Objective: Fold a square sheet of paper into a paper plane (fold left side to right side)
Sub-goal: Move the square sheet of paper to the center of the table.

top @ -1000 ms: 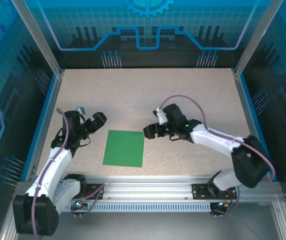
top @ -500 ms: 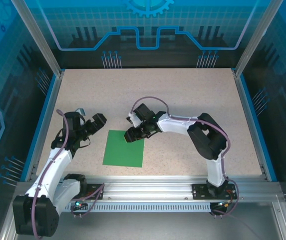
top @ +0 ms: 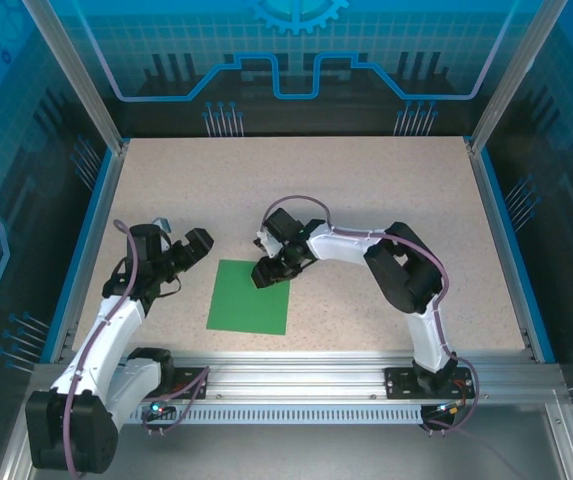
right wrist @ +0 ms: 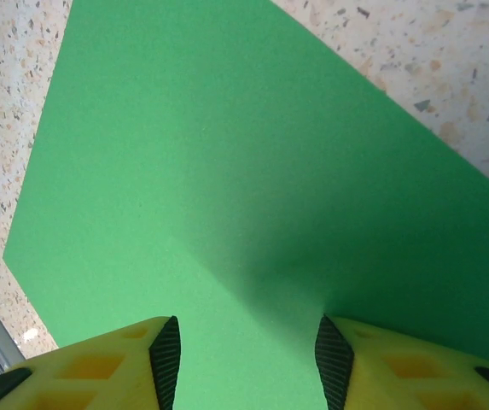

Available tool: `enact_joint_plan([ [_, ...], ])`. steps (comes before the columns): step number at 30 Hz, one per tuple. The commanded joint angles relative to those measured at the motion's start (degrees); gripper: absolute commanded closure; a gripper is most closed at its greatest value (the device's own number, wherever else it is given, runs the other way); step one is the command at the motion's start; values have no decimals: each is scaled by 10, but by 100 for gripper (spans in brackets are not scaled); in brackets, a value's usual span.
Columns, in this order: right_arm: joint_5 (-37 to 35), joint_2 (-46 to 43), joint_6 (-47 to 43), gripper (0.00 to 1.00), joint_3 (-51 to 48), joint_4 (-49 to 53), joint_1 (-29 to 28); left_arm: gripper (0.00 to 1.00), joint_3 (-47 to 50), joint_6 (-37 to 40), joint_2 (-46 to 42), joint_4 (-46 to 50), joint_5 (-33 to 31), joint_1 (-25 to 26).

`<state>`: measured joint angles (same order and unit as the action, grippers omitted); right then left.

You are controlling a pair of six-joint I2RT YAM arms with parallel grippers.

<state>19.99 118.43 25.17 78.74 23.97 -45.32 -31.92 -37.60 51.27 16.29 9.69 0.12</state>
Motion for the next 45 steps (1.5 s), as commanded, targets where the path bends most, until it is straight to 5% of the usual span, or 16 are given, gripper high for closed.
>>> enact_joint_plan([
  [1,-39,11,-14,50,-19,29,23,1,3,-7,2,13,-6,4],
  [26,-128,19,-122,50,38,74,210,1,-9,-29,47,-10,34,9],
  [45,-95,-76,-103,44,4,23,224,3,-118,-12,237,-79,122,117],
])
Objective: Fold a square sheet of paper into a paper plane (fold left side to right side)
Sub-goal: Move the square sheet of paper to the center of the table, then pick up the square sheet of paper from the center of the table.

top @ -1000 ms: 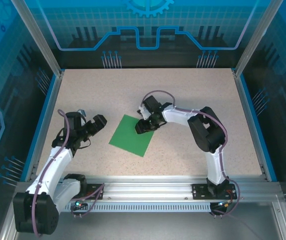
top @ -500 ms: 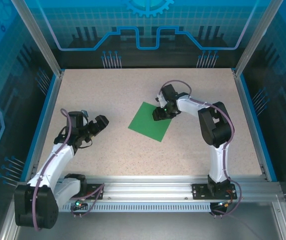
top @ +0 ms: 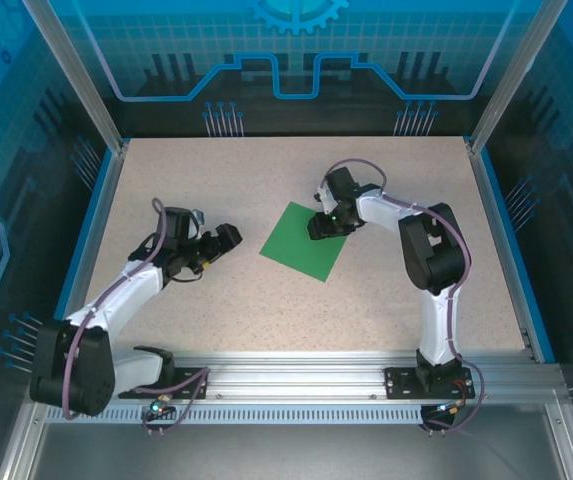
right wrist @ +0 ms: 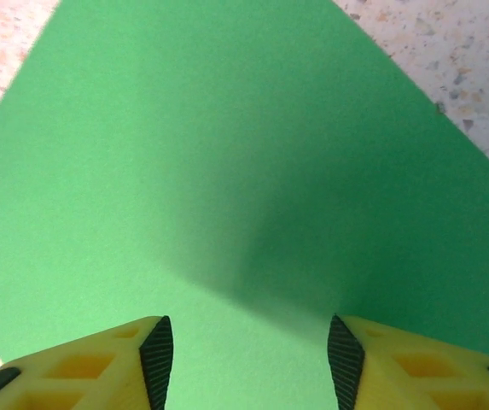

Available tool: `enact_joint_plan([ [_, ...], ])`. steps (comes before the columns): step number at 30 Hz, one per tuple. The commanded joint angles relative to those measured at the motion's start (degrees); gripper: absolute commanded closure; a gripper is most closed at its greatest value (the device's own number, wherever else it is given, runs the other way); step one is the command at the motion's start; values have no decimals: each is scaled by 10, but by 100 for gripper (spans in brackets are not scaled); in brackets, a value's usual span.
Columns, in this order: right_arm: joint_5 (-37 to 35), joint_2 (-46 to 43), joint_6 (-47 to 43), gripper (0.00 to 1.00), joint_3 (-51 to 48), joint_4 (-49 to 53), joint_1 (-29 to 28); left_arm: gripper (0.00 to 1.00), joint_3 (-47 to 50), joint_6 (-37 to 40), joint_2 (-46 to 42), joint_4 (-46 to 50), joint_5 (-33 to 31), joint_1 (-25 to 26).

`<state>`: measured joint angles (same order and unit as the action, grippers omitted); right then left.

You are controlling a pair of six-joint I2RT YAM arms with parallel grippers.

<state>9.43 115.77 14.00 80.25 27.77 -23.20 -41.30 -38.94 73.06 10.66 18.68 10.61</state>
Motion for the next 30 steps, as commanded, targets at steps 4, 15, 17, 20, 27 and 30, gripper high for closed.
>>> enact_joint_plan([
  [4,-18,-99,22,37,-47,-21,3,4,-52,-4,59,-35,57,29],
  [15,-132,-219,80,0,-178,-27,14,11,-173,10,202,-25,87,83],
  [17,-137,-226,91,0,-196,-28,18,13,-200,12,231,-22,94,91],
  [20,-137,-226,100,0,-212,-33,23,16,-240,22,279,-6,105,105],
  [27,-144,-194,106,0,-199,-41,23,19,-319,50,369,40,100,125],
  [30,-148,-168,100,0,-172,-38,23,20,-335,54,396,59,87,127],
])
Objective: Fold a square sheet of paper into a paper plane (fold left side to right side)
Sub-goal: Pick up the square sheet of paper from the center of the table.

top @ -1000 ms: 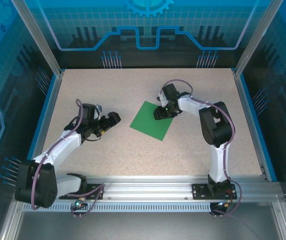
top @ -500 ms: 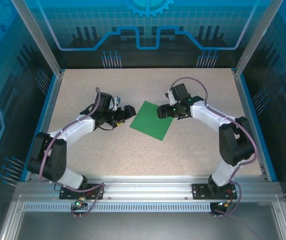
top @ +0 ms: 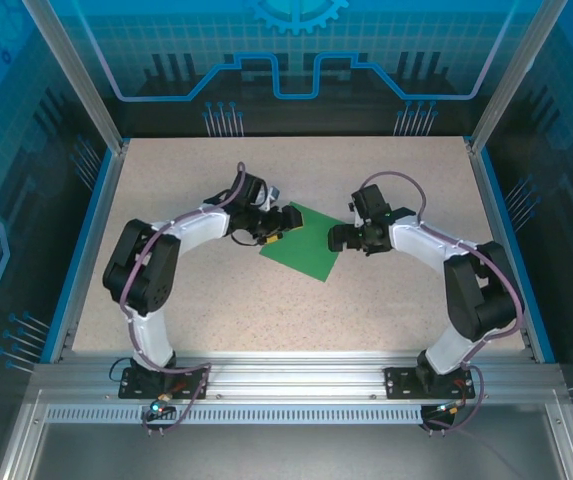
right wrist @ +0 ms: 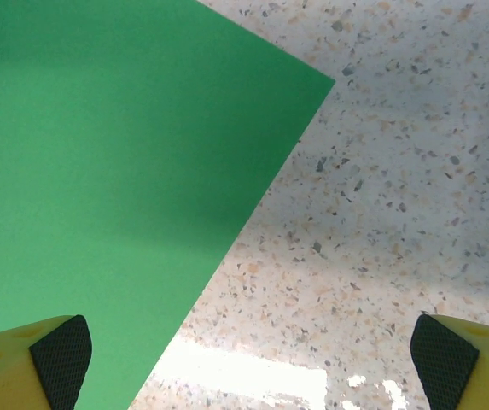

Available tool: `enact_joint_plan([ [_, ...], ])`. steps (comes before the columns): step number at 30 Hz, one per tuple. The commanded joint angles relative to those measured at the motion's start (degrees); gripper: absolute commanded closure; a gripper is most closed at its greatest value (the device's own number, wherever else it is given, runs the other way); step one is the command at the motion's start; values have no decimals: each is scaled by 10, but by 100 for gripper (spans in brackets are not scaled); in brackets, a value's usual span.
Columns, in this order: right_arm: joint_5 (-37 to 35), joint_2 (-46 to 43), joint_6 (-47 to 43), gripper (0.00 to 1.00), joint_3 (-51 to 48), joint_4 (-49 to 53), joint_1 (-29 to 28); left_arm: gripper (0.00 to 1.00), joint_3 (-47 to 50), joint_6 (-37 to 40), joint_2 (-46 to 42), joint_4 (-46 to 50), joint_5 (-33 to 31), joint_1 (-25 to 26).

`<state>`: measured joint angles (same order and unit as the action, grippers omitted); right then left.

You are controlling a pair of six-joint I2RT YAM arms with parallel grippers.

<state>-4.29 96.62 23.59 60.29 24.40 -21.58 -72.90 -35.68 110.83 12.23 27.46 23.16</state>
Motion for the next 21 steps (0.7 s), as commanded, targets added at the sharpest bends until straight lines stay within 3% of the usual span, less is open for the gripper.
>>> enact_joint_plan([
  [1,-13,34,2,0,39,-4,7,20,-18,19,23,44,-6,3],
  [13,-26,146,-19,0,159,15,7,20,17,18,26,52,-30,6],
  [21,1,187,-13,0,180,19,5,22,21,15,36,52,-30,13],
])
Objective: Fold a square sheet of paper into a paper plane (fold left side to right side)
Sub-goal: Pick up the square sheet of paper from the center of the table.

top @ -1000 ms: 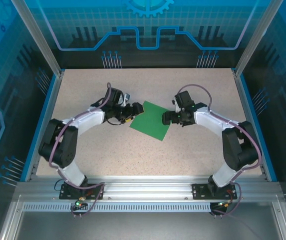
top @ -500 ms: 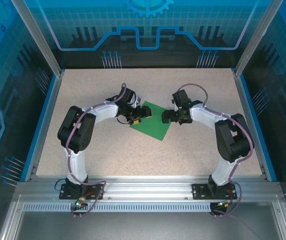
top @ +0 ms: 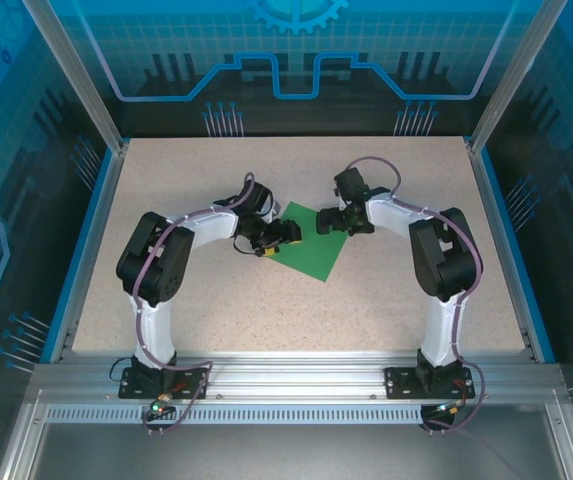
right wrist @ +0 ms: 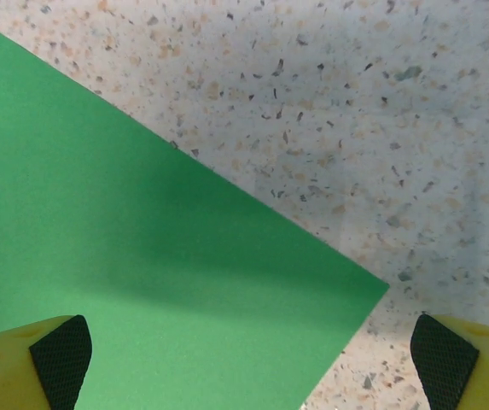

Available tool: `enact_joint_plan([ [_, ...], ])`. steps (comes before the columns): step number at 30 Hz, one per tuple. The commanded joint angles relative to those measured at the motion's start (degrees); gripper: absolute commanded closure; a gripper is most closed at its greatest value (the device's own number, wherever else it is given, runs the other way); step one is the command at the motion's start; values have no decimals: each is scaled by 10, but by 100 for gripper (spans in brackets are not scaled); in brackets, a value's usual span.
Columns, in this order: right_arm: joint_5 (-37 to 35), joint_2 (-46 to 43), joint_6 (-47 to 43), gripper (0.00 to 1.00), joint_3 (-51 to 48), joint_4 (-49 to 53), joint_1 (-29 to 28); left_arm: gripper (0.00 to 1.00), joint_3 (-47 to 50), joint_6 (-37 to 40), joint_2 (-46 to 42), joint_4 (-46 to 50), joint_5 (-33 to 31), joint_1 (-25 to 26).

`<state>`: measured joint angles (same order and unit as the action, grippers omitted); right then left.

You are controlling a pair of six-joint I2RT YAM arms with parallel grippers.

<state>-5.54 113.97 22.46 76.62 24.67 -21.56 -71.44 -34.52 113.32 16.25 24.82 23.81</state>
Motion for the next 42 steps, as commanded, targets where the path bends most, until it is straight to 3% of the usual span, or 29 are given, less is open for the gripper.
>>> enact_joint_plan([
  [1,17,17,-2,0,16,17,4,22,6,3,13,11,-4,7],
  [21,61,28,-1,5,30,40,-49,24,4,1,20,8,1,12],
  [35,98,14,-5,38,28,48,-54,23,17,1,-2,-22,14,12],
  [42,124,-1,-11,54,20,35,-51,22,36,23,-57,-39,7,6],
])
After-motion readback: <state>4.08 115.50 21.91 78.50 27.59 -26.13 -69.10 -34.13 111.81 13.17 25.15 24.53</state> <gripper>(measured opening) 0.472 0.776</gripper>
